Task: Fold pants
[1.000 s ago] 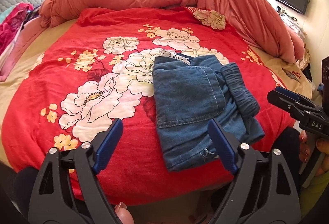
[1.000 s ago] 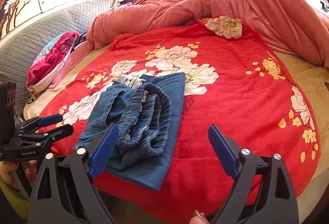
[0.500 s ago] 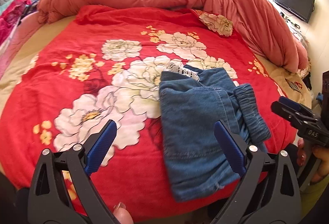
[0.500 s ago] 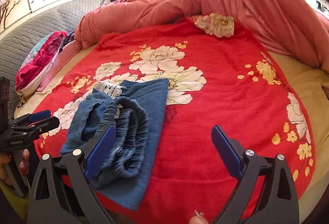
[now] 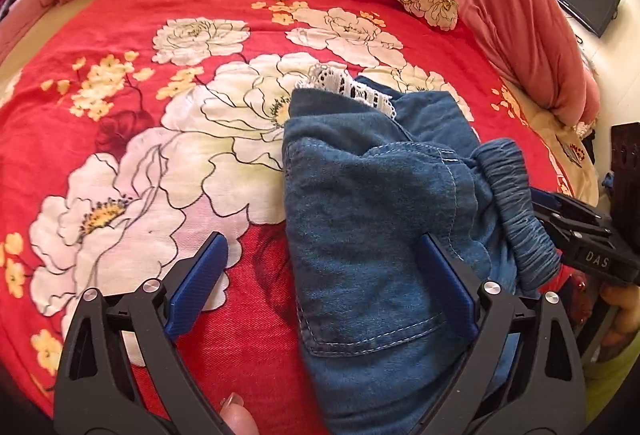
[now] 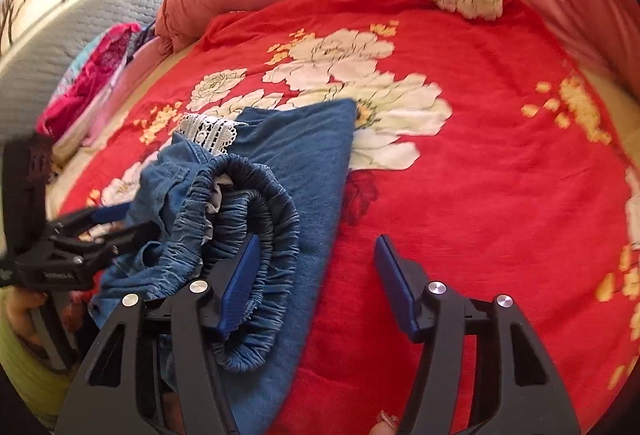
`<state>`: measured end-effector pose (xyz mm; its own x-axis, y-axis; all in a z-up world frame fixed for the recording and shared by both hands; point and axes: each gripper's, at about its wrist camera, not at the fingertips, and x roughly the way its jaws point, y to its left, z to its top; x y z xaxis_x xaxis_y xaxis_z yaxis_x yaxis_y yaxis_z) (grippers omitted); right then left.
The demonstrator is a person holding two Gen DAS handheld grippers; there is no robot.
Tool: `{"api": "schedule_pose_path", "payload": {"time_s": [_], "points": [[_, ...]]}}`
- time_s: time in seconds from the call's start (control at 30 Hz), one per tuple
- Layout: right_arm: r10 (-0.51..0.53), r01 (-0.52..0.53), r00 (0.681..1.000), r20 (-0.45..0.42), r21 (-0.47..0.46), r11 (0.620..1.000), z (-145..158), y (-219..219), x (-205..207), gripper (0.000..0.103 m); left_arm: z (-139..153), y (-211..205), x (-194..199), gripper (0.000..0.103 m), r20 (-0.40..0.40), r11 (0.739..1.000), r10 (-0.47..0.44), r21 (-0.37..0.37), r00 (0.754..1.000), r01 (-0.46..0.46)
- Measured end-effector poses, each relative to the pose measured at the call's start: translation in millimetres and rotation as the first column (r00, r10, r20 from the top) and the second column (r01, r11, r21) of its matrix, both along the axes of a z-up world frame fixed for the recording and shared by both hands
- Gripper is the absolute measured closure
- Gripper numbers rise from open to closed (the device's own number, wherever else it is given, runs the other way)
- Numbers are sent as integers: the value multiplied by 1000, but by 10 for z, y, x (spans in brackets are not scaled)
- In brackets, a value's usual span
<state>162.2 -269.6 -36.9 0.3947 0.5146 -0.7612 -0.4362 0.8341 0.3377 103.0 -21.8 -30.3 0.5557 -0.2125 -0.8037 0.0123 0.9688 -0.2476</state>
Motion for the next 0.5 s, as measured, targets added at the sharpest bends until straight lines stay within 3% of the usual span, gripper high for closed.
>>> {"api": "schedule_pose_path", "payload": {"time_s": [0.33,0.5], "points": [[4,6,998,-62,158,987,-150,-20,92,46,-47,14,8,18,35,1000,-1,-28,999,2],[24,-16,999,-48,154,988,-157,64,144,49,-42,-12,28,24,45,1000,-5,-22,999,6]]}}
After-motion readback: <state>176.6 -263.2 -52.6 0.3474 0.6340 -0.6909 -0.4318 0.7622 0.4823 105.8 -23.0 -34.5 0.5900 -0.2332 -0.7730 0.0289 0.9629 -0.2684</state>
